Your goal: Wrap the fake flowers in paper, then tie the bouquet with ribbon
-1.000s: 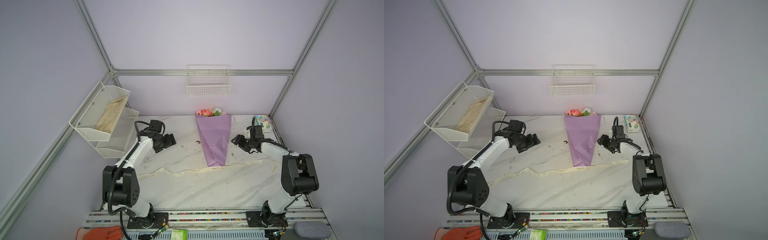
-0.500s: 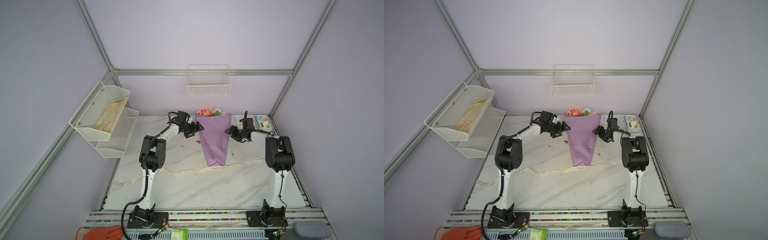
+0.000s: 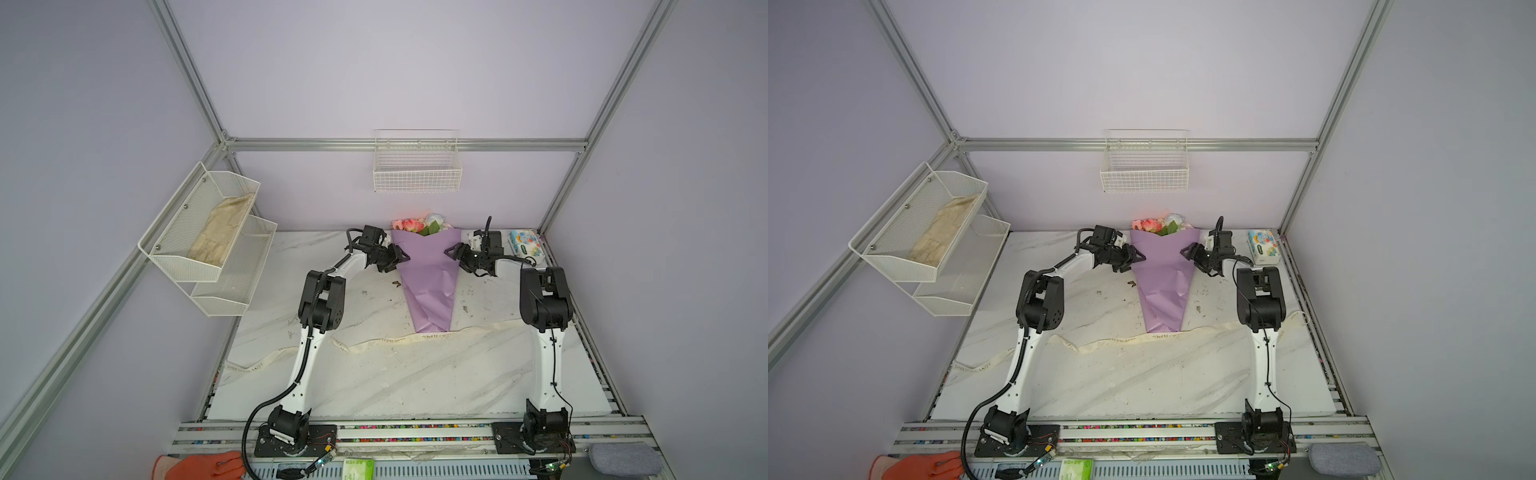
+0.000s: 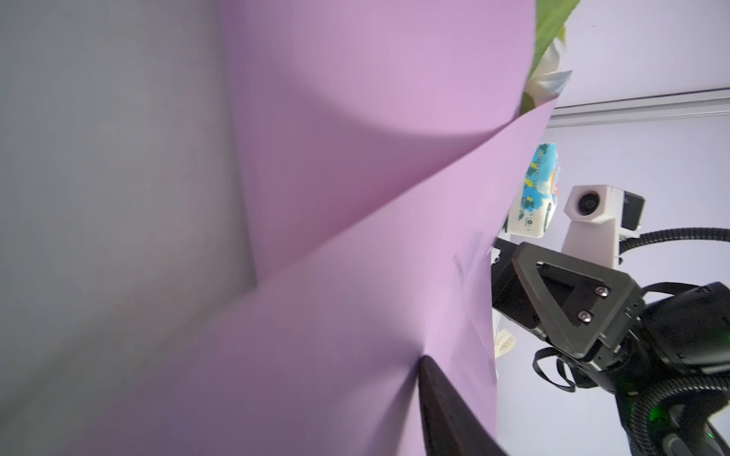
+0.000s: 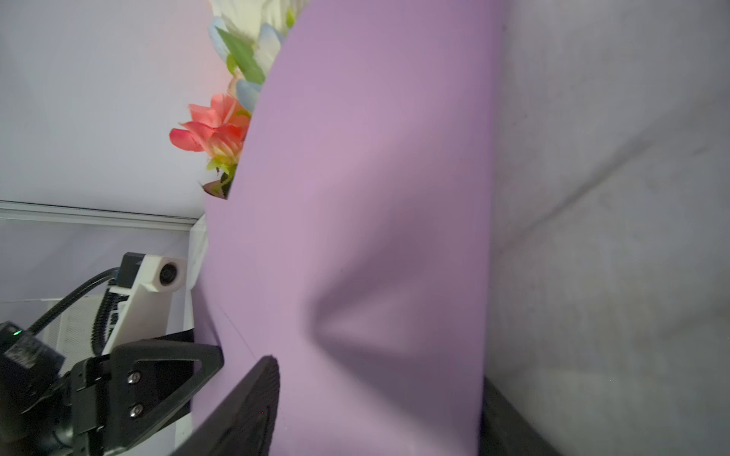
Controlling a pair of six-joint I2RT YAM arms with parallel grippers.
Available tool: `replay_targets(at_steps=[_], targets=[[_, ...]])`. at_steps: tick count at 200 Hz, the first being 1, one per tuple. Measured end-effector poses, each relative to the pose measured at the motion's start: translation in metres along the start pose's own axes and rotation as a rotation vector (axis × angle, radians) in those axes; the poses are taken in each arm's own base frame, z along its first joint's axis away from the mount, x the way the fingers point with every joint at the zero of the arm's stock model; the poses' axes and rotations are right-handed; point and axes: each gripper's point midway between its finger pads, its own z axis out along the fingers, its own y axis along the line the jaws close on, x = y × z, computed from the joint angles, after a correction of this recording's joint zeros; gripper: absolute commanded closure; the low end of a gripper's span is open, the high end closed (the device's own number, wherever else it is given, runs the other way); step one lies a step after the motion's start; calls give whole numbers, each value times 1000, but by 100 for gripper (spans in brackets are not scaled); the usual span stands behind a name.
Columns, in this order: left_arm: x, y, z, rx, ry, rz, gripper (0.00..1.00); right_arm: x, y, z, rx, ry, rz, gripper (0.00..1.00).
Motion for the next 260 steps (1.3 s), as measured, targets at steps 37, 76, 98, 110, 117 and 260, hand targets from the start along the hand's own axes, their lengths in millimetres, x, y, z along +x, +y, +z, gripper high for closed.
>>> replay_targets(at_steps=[37,76,98,110,117,260], targets=[[-9,-3,13,61,-16,7,63,-6,6,12,-140,-2,-4,30],[-17,-4,23,120,-39,0,79,-7,15,23,-233,15,9,41],[-19,-3,26,140,-40,-17,90,-4,14,27,-256,29,35,60],[-19,-4,26,147,-40,-28,95,-2,14,28,-268,38,50,70],[-20,-5,26,151,-43,-27,99,-2,15,27,-275,43,58,75],[-3,-109,-85,281,-135,45,100,4,122,-59,-409,17,-6,90]])
